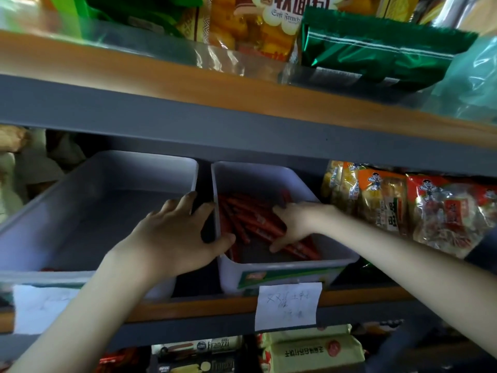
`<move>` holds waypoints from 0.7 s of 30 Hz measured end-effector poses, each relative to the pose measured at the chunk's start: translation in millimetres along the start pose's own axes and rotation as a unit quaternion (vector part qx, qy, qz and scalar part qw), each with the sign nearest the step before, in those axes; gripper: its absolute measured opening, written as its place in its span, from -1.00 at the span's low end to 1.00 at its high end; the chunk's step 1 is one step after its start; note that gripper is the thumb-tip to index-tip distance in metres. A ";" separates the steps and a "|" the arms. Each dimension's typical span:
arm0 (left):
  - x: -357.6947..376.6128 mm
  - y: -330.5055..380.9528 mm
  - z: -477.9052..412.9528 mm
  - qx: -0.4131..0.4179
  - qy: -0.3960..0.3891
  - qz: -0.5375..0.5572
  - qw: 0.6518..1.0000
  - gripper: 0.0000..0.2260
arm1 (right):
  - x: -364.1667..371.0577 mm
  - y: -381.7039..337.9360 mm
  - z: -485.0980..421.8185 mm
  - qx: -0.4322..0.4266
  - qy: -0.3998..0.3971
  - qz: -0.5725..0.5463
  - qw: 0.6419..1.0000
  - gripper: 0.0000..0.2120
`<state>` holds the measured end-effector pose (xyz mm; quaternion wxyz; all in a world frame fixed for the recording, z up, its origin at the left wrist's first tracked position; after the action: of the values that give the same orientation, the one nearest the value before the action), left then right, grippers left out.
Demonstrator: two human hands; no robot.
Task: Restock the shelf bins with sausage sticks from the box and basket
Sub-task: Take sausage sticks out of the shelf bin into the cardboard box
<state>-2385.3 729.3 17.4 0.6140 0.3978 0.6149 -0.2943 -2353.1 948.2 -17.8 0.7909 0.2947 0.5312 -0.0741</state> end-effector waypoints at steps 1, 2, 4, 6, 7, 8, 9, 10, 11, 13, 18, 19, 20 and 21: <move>1.4 -3.4 0.6 -0.007 -0.001 -0.001 1.000 -0.31 | 5.1 -2.2 -2.1 0.009 -0.034 0.009 0.999 0.05; 3.1 -5.0 1.4 -0.012 -0.002 -0.004 1.000 -0.30 | 8.6 -5.1 -4.2 0.015 -0.053 0.019 0.998 0.11; 8.2 -5.8 2.2 -0.015 -0.009 0.010 1.000 -0.31 | 10.3 -11.5 -7.0 0.019 -0.054 0.035 0.998 0.16; 12.0 -6.3 1.8 -0.016 -0.008 0.026 0.999 -0.33 | 8.6 -17.7 -9.4 0.004 -0.044 0.003 0.999 0.15; 12.4 -6.5 1.7 -0.016 -0.004 0.030 0.999 -0.34 | 8.8 -18.9 -10.8 -0.002 -0.051 -0.030 0.998 0.11; 12.7 -7.1 1.5 -0.015 0.000 0.032 0.999 -0.34 | 8.6 -19.5 -11.5 -0.010 -0.055 -0.059 0.997 0.05; 13.0 -7.3 1.5 -0.013 0.003 0.036 0.999 -0.34 | 7.7 -18.8 -13.2 -0.015 -0.051 -0.080 0.995 -0.04; 13.0 -7.4 1.4 -0.013 0.005 0.041 0.999 -0.34 | 5.8 -18.0 -15.0 -0.020 -0.039 -0.092 0.995 -0.16; 13.1 -7.5 1.6 -0.013 0.007 0.044 0.999 -0.34 | 5.0 -18.1 -16.2 -0.022 -0.027 -0.100 0.994 -0.25; 13.1 -6.4 1.8 -0.012 0.010 0.047 0.999 -0.35 | 6.1 -21.5 -16.3 -0.019 -0.020 -0.105 0.994 -0.29; 10.1 -4.2 0.9 -0.002 0.025 0.052 0.998 -0.39 | 13.5 -28.5 -18.5 0.030 -0.009 -0.142 0.989 -0.21; 10.3 -4.2 1.0 0.000 0.025 0.053 0.998 -0.40 | 14.0 -27.8 -19.7 0.035 0.000 -0.155 0.987 -0.24; 10.3 -4.3 1.4 0.001 0.026 0.052 0.998 -0.40 | 12.8 -27.2 -20.1 0.039 0.015 -0.165 0.985 -0.28; 10.2 -4.5 1.9 0.001 0.029 0.050 0.998 -0.41 | 10.1 -25.4 -20.7 0.040 0.036 -0.175 0.983 -0.30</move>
<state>-2387.4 726.7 6.6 0.6091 0.4371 0.6116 -0.2526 -2376.2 940.7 -42.0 0.7336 0.2308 0.5995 -0.2219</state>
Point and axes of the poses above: each hand's wrist, its own z-axis away from the middle knuckle, its own x-axis out of the palm, y = z × x, the point moved 8 cm from there along -z, towards the middle knuckle, and after that the axes turned 11 degrees about x, right-handed, at the moved point
